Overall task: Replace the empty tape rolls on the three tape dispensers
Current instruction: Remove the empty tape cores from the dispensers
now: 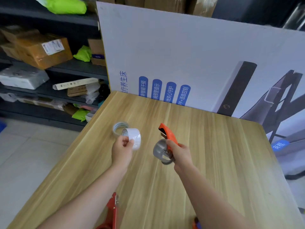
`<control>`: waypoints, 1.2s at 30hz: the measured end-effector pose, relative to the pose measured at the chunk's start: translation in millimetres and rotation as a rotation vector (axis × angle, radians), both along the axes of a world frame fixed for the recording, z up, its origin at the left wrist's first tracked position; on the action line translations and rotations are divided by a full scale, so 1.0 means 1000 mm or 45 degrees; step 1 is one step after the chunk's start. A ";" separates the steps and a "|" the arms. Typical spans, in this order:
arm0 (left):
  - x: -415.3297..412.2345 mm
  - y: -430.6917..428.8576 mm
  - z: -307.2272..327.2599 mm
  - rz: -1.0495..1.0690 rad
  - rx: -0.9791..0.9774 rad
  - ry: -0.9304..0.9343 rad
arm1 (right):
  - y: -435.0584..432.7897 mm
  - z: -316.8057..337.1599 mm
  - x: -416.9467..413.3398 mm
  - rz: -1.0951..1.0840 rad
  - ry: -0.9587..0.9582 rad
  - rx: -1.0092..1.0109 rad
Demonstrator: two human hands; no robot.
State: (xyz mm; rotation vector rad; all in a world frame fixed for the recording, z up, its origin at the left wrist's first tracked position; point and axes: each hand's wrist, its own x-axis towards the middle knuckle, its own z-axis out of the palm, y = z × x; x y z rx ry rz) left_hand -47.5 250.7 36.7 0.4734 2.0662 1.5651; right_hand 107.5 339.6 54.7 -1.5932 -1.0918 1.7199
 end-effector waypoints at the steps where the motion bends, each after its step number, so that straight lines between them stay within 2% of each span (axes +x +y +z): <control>1: -0.005 0.008 -0.008 -0.080 -0.110 0.067 | 0.002 -0.007 -0.002 0.002 0.015 -0.029; 5: -0.018 0.043 -0.038 -0.394 -0.450 0.337 | 0.003 -0.033 -0.008 -0.035 0.069 -0.094; 10: -0.024 0.086 -0.065 -0.672 -0.656 0.627 | 0.007 -0.053 -0.004 -0.063 0.056 -0.142; 12: -0.024 0.099 -0.075 -0.749 -0.705 0.622 | 0.007 -0.058 -0.003 -0.078 0.054 -0.152; 15: -0.021 0.104 -0.086 -0.860 -0.647 0.608 | 0.007 -0.062 0.001 -0.109 0.085 -0.172; 18: -0.008 0.090 -0.088 -0.730 -0.355 0.738 | 0.003 -0.063 0.005 -0.143 0.129 -0.182; 19: -0.003 0.082 -0.087 -0.696 -0.301 0.628 | 0.001 -0.062 0.006 -0.152 0.147 -0.185; 22: 0.018 0.061 -0.080 -0.802 -0.258 -0.064 | -0.007 -0.057 0.012 -0.170 0.206 -0.207; 24: 0.028 0.045 -0.078 -0.837 -0.268 -0.169 | -0.015 -0.051 0.019 -0.128 0.257 -0.209; 26: 0.036 0.028 -0.073 -0.821 -0.281 -0.080 | -0.026 -0.047 0.030 -0.020 0.192 -0.182; 30: 0.052 -0.019 -0.065 -0.905 -0.431 0.378 | -0.064 -0.047 0.063 0.301 -0.253 -0.054; 33: 0.073 -0.066 -0.062 -0.968 -0.612 0.621 | -0.102 -0.053 0.090 0.547 -0.345 -0.037; 36: 0.099 -0.111 -0.066 -1.009 -0.744 0.725 | -0.139 -0.065 0.110 0.747 -0.451 0.002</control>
